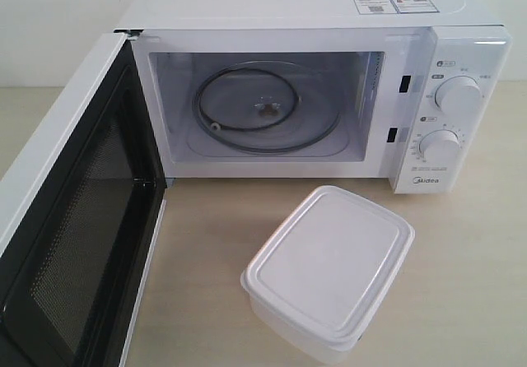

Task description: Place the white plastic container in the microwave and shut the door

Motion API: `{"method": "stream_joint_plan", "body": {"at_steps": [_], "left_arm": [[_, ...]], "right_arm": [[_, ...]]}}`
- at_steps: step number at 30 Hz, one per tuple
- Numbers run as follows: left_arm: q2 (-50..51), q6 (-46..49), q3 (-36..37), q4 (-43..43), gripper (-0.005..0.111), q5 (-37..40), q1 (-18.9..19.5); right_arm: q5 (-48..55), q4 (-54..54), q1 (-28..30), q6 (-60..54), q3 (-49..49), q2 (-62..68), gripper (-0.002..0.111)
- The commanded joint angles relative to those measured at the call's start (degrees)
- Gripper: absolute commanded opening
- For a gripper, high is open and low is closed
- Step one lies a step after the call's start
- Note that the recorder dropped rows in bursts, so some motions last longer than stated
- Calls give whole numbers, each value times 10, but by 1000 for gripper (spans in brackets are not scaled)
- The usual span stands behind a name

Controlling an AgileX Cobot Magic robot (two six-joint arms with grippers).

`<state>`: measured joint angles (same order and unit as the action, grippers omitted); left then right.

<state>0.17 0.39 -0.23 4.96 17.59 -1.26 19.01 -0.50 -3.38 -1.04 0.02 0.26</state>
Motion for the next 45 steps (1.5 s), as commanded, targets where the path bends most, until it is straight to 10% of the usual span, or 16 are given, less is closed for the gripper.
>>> {"method": "stream_joint_plan", "body": {"at_steps": [1,21,45], "left_arm": [[-2,1,2,0,4,0,1],[-2,1,2,0,4,0,1],[-2,1,2,0,4,0,1]], "right_arm": [[-6,-2,4,-1,0,-3,0],[-25,-2,4,-1,0,-3,0],[-306,-2,4,-6,0,57,0]]}}
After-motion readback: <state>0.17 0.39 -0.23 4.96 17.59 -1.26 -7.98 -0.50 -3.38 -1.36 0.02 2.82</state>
